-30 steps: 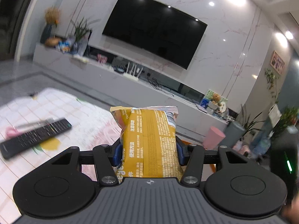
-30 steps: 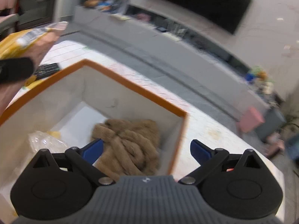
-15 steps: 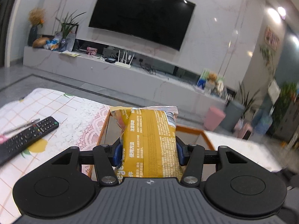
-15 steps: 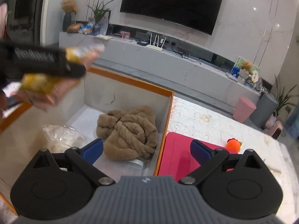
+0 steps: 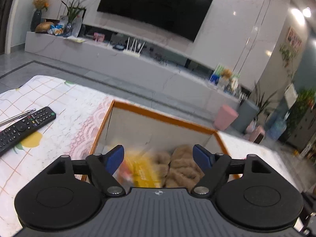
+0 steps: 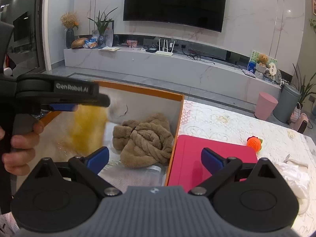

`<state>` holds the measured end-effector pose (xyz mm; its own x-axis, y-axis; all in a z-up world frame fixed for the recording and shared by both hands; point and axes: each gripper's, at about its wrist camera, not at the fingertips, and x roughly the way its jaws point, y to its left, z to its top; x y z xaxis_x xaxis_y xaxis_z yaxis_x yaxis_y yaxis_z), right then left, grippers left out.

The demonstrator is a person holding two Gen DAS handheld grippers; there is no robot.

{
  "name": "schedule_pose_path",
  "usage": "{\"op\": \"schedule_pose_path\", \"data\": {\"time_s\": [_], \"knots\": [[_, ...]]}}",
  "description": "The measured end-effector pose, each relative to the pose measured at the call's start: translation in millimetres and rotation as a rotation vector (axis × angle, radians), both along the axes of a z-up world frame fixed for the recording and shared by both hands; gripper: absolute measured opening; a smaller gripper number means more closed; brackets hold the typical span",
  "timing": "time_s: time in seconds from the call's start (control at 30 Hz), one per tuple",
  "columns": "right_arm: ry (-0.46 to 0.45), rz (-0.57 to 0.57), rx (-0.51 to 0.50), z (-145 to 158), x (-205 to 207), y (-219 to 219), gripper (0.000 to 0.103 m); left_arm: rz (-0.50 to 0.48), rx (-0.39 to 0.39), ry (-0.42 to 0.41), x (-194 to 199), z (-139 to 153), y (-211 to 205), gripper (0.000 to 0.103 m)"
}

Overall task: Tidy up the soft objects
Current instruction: 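Lower the yellow snack bag into the orange box and open the left tool, then move both open tools from the orange box back toward the remaining pile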

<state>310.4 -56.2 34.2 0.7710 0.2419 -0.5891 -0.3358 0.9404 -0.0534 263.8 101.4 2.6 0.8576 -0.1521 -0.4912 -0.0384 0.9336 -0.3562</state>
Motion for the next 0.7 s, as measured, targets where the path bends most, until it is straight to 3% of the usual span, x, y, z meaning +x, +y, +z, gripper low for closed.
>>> {"op": "schedule_pose_path", "data": {"time_s": [0.23, 0.4, 0.7], "knots": [[0.017, 0.025, 0.017, -1, -10, 4, 0.098, 0.036, 0.026, -0.03, -8, 11, -3, 0.095], [0.044, 0.023, 0.035, -2, -14, 4, 0.098, -0.009, -0.018, -0.048, -14, 23, 10, 0.095], [0.042, 0.016, 0.044, 4, -15, 4, 0.098, -0.055, 0.009, -0.095, -26, 29, 14, 0.095]]}}
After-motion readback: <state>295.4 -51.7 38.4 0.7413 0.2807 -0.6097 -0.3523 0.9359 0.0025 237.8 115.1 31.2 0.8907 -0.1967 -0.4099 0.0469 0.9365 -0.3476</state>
